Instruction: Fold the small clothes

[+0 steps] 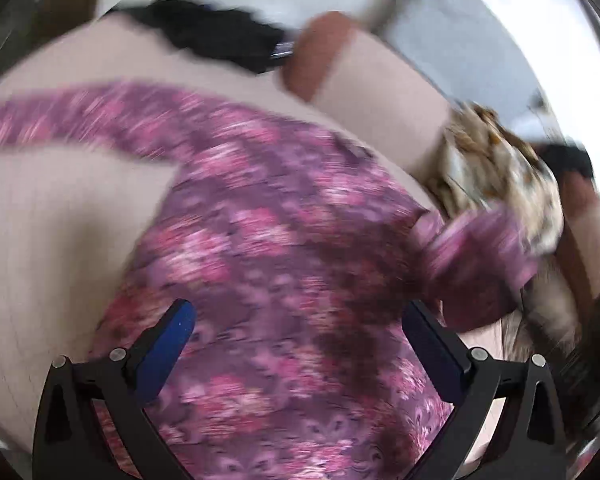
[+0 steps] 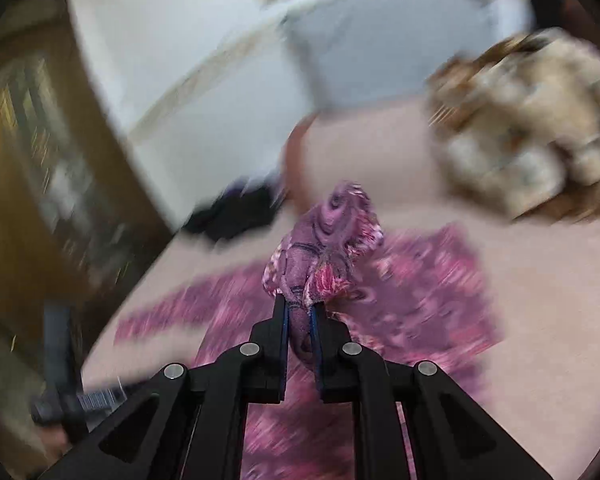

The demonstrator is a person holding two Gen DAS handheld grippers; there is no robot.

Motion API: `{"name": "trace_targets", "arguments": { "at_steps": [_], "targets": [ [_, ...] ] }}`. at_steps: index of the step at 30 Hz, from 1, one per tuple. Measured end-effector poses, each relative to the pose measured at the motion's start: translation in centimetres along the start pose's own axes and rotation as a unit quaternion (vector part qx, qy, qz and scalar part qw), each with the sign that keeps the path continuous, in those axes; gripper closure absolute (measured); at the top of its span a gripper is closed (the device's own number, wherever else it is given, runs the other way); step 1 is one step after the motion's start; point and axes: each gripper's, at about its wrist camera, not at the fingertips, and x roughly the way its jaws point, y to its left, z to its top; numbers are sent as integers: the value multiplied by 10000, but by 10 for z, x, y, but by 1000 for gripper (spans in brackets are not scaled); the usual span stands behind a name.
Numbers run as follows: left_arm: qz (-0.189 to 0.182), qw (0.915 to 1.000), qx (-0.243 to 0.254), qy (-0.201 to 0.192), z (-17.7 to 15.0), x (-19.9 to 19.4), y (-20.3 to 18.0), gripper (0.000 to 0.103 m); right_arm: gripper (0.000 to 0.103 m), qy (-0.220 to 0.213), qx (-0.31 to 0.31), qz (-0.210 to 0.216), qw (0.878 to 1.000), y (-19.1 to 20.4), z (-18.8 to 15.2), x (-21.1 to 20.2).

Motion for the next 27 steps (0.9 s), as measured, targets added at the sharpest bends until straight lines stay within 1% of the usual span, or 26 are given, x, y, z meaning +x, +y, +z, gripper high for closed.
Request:
{"name": "trace_targets", "arguments": {
  "at_steps": [1, 2, 3, 5, 6, 7, 8, 9, 10, 11, 12, 13, 15, 16, 18, 19, 20, 21, 22, 23, 24, 25, 26, 27],
  "targets": [
    [-31, 9996, -287, 38, 4, 3, 11, 0, 89, 326, 25, 88, 9994, 6, -16, 22],
    [-166, 9978, -647, 45, 9, 6, 22, 0, 88, 645, 101, 160, 9977, 9, -33, 40],
    [-304, 9959, -851, 42, 12, 8, 28, 0, 84, 843, 139, 228, 9961, 11, -43, 54],
    [-375, 9957, -846, 99, 16, 14, 30, 0, 82, 1197, 89, 350, 9922, 20, -62, 70],
    [-329, 9962, -797, 116, 16, 17, 30, 0, 77, 1280, 90, 408, 9909, 23, -67, 69],
    [-268, 9966, -774, 131, 14, 19, 30, 0, 74, 1258, 164, 457, 9909, 22, -71, 60],
    [-223, 9966, -779, 176, 12, 23, 31, 0, 68, 1173, 255, 495, 9915, 18, -73, 54],
    [-238, 9963, -798, 219, 10, 25, 32, 0, 58, 1044, 371, 516, 9925, 12, -73, 41],
    [-289, 9957, -827, 289, 8, 28, 32, 0, 52, 884, 516, 505, 9935, 3, -72, 26],
    [-322, 9955, -824, 341, 6, 31, 32, 0, 42, 722, 671, 499, 9939, -7, -69, 14],
    [-358, 9955, -798, 378, 4, 33, 29, 0, 39, 609, 792, 463, 9939, -13, -68, 2],
    [-386, 9957, -746, 397, 2, 35, 26, 0, 38, 503, 980, 468, 9928, -25, -66, -6],
    [-393, 9969, -481, 492, -3, 41, 13, 0, 37, 375, 1257, 720, 9887, -38, -61, -15],
    [-335, 9972, -345, 580, -7, 46, 6, 0, 37, 363, 1255, 605, 9896, -41, -57, -17],
    [-200, 9961, -107, 851, -14, 57, -4, 0, 37, 373, 1211, -11, 9919, -53, -48, -9],
    [-153, 9952, -26, 967, -19, 62, -8, 0, 37, 402, 1350, -203, 9898, -63, -49, -4],
    [-141, 9938, 56, 1104, -27, 68, -12, 7, 37, 462, 1610, -278, 9855, -77, -51, 1],
    [-130, 9925, 108, 1210, -32, 74, -15, 22, 41, 524, 1809, -307, 9816, -86, -52, 6],
    [-112, 9914, 161, 1296, -36, 78, -17, 34, 45, 671, 2095, -345, 9749, -99, -56, 17],
    [-98, 9897, 250, 1404, -41, 85, -20, 59, 53, 809, 2263, -332, 9701, -107, -61, 26],
    [-33, 9893, 317, 1421, -44, 88, -21, 81, 60, 964, 2343, -342, 9668, -112, -64, 35],
    [97, 9904, 360, 1329, -44, 86, -22, 92, 64, 1070, 2335, -372, 9657, -113, -67, 44],
    [57, 9919, 288, 1238, -42, 80, -18, 93, 82, 1135, 2303, -429, 9655, -113, -69, 52],
    [-136, 9940, 129, 1079, -38, 66, -17, 93, 99, 1118, 2321, -444, 9652, -112, -69, 52]
  ]
}}
